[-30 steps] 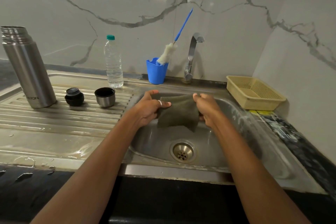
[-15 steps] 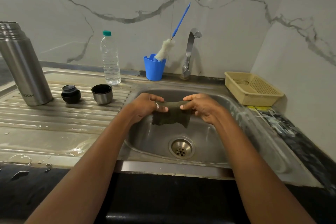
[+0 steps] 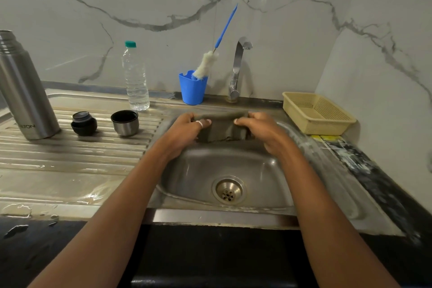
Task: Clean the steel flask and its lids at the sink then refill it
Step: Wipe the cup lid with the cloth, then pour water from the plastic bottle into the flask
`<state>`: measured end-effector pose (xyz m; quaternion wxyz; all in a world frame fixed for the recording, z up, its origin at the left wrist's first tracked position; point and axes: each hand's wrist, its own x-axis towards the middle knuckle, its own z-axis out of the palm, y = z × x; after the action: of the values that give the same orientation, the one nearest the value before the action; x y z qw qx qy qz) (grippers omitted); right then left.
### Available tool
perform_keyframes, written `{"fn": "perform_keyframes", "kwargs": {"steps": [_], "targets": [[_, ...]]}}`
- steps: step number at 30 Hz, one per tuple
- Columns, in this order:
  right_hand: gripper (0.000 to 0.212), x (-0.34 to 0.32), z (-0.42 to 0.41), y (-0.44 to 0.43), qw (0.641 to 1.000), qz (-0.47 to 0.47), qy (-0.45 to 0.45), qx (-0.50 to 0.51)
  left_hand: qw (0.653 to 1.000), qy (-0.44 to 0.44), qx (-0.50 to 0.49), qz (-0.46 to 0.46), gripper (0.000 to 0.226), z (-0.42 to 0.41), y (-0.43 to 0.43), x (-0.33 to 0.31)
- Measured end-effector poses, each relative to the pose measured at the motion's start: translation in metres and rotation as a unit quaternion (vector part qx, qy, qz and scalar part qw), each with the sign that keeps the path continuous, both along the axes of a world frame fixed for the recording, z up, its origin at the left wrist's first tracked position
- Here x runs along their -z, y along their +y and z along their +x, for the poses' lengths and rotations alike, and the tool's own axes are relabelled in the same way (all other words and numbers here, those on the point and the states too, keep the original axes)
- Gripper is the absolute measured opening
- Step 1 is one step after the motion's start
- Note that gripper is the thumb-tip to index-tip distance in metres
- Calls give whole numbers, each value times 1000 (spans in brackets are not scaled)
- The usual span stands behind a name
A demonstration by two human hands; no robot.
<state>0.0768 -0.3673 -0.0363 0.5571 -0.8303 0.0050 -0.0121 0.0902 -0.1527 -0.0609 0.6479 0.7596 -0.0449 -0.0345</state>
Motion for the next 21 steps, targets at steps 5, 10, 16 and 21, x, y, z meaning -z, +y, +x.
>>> {"fn": "perform_keyframes", "kwargs": {"steps": [5,10,16,21], "targets": [[3,-18,-1,-26,996,60,-11,59,995,19,-3,-99,28,4,-33,-11],[17,-72,11,-82,984,-126,-58,107,995,2,47,-86,40,10,-101,-36],[20,-129,21,-148,952,-270,-65,127,998,-30,18,-52,25,46,-191,-69],[25,-148,65,-182,904,-403,-58,132,997,3,70,-46,16,55,-262,-70]]}}
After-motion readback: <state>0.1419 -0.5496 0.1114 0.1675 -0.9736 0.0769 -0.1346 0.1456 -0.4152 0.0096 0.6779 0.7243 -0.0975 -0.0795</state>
